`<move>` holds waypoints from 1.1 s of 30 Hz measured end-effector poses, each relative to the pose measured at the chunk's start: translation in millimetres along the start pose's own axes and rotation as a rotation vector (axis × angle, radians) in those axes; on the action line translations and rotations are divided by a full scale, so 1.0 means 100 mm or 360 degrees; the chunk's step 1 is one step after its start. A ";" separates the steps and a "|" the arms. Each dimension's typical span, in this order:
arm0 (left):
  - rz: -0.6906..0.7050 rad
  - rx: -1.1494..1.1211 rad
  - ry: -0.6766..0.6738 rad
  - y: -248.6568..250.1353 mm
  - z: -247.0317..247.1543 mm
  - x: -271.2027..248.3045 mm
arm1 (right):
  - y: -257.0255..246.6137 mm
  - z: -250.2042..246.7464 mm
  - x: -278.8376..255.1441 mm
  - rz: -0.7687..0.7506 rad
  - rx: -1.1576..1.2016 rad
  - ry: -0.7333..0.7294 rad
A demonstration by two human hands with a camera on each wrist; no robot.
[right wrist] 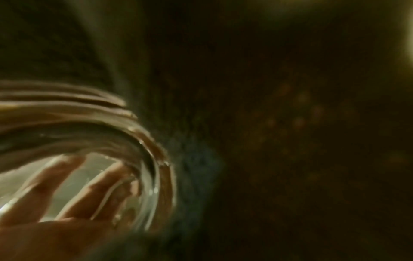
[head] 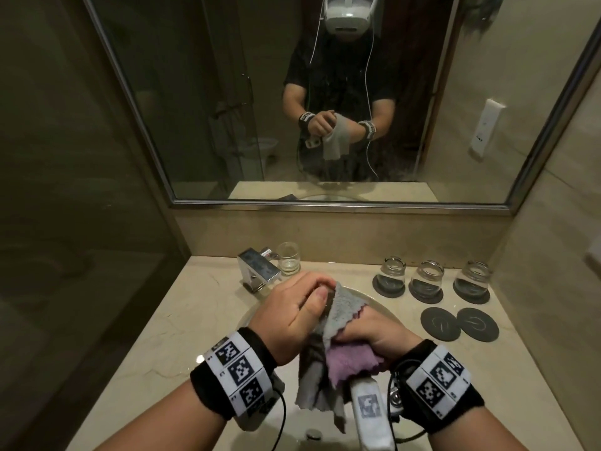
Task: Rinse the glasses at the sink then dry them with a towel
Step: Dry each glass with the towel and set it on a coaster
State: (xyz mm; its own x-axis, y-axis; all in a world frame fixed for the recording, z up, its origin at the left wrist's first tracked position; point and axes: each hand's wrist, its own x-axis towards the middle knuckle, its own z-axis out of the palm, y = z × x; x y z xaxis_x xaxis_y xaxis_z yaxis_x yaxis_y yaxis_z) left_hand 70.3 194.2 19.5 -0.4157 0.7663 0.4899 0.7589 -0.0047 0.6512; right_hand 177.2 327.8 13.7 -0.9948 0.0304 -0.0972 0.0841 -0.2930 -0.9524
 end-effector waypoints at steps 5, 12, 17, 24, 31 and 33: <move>0.0045 0.0001 0.0026 -0.02 -0.01 0.01 | 0.01 0.01 0.00 -0.0012 0.0085 -0.0039; -0.0626 -0.0246 0.0358 0.00 -0.03 0.20 | -0.07 0.16 -0.05 -0.0261 -0.0608 0.0523; -0.1090 -0.0599 0.0388 0.01 0.07 0.28 | -0.04 0.18 -0.03 -0.0288 -0.0817 0.0539; -0.0959 -0.0598 0.0337 0.02 0.11 0.20 | -0.19 0.22 0.04 -0.1137 -0.1998 0.0785; -0.0141 0.0044 0.0314 0.14 0.11 0.13 | -0.14 0.19 0.14 -0.0154 0.0866 0.0552; -0.0032 0.0070 0.0334 0.11 0.10 0.13 | -0.18 0.22 0.14 -0.0137 0.0970 0.0441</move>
State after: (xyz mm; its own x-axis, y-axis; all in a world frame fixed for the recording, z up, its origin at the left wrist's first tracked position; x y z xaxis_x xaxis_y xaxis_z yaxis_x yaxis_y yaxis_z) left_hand 78.0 210.9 27.1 -0.5225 0.6155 0.5900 0.7688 0.0409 0.6382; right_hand 160.6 312.0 35.7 -0.9382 0.2981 -0.1761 -0.1233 -0.7630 -0.6346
